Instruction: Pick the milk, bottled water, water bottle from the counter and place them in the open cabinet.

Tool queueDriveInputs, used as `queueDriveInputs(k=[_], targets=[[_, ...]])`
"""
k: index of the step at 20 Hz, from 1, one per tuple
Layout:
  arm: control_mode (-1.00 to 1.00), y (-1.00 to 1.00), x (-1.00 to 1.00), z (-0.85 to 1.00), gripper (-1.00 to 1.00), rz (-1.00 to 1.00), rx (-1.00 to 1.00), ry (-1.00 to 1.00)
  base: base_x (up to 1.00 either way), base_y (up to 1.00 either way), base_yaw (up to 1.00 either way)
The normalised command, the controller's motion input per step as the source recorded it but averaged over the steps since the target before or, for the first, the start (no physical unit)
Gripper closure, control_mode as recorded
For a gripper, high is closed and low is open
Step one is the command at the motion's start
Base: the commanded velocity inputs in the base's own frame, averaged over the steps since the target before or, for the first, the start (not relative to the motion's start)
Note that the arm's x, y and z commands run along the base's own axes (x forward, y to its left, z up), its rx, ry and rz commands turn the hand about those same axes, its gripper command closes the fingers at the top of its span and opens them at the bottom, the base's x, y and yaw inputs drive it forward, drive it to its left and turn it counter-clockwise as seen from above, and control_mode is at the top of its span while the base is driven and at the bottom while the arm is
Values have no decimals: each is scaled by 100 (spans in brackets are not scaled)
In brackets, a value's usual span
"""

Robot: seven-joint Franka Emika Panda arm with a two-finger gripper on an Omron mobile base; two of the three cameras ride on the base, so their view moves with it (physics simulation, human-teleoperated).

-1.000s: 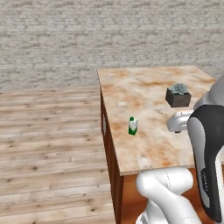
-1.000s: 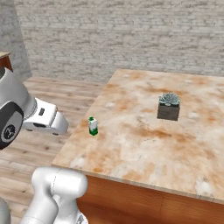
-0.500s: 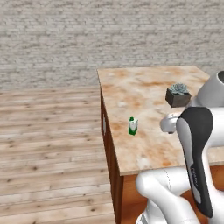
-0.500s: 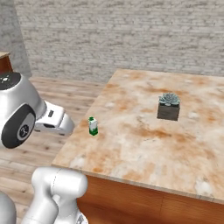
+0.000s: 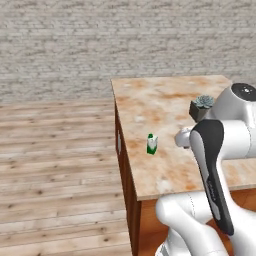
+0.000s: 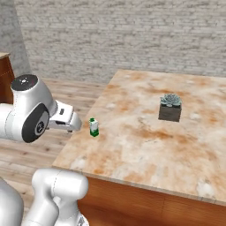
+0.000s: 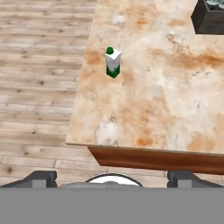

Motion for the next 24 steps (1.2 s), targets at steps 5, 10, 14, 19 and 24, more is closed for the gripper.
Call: queueDriveInputs(k=[5, 10, 14, 19, 24], targets=[[-100, 0, 32, -26, -100, 4, 0, 0, 0, 0, 0], [-100, 0, 27, -30, -100, 3, 0, 0, 0, 0, 0], [-100, 0, 25, -27, -100, 3, 0, 0, 0, 0, 0], [-100, 0, 27, -23, -100, 4, 0, 0, 0, 0, 0], [-100, 0, 28, -20, -100, 3, 0, 0, 0, 0, 0]])
